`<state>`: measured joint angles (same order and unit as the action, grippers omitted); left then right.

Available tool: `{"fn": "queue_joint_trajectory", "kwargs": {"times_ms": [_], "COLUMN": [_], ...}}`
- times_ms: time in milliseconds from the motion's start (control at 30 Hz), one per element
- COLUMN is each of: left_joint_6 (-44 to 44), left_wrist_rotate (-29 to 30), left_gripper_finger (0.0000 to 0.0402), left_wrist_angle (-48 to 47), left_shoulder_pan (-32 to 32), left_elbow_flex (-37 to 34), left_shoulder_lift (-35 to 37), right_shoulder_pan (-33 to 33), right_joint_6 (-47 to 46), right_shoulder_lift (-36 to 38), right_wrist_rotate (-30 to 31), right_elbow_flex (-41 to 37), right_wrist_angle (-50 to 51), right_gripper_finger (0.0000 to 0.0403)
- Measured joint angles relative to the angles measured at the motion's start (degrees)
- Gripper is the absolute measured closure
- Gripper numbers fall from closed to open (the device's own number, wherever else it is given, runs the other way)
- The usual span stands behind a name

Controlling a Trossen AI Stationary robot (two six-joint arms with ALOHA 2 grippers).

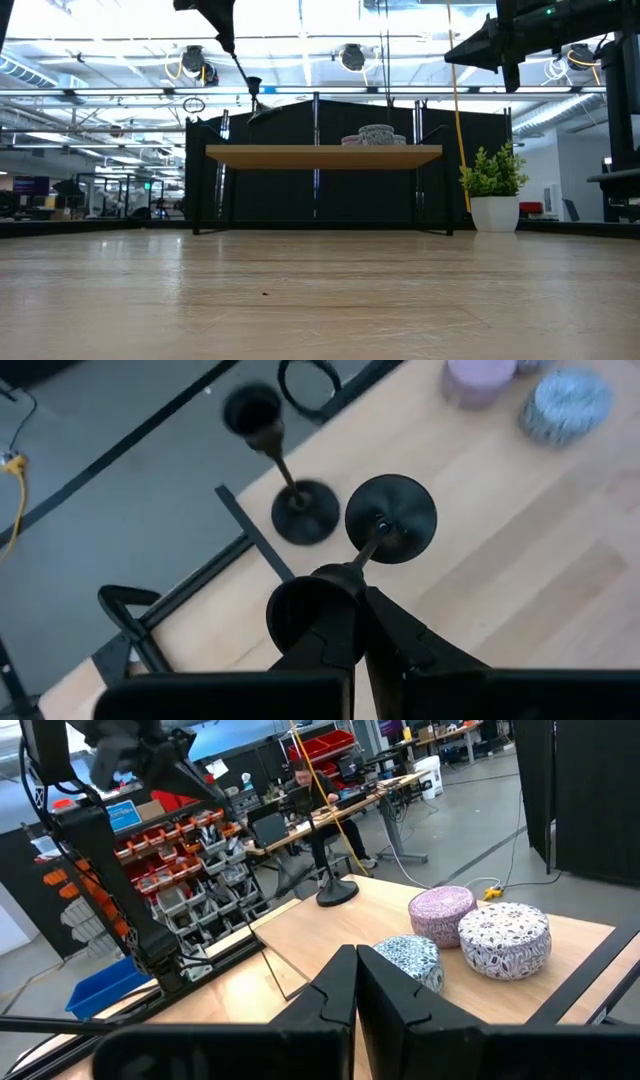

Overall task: Pick & Place candle stick holders
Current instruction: Put the top black candle holder on the shelf

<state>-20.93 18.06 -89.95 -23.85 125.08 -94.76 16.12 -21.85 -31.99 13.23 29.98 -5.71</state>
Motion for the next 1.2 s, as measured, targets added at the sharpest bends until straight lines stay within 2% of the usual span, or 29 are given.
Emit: {"fn": "queue_joint_trajectory", "kwargs": {"times_ms": [167,400,1200], "left_joint_6": [-0.8,0.5,5.7], "left_wrist_rotate": [-1.2,-1.7,0.1], "left_gripper_finger": [0.0394,0.0394,0.0394], "left_wrist_angle": [-0.1,0.0,0.0], "left_shoulder_pan": [0.0,-0.1,-1.0], "left_elbow_flex": [-4.3,-6.8,-7.3], "left_shoulder_lift": [0.5,1.6,1.9], "right_shoulder_pan": [0.0,0.0,0.0], "right_joint_6": [0.0,0.0,0.0], "right_shoulder_lift": [0.0,0.0,0.0], "right_wrist_rotate": [0.0,0.1,0.2], "right_elbow_flex": [0.0,0.0,0.0], "right_wrist_angle": [0.0,0.0,0.0], "right_gripper_finger": [0.0402,0.0402,0.0402]}}
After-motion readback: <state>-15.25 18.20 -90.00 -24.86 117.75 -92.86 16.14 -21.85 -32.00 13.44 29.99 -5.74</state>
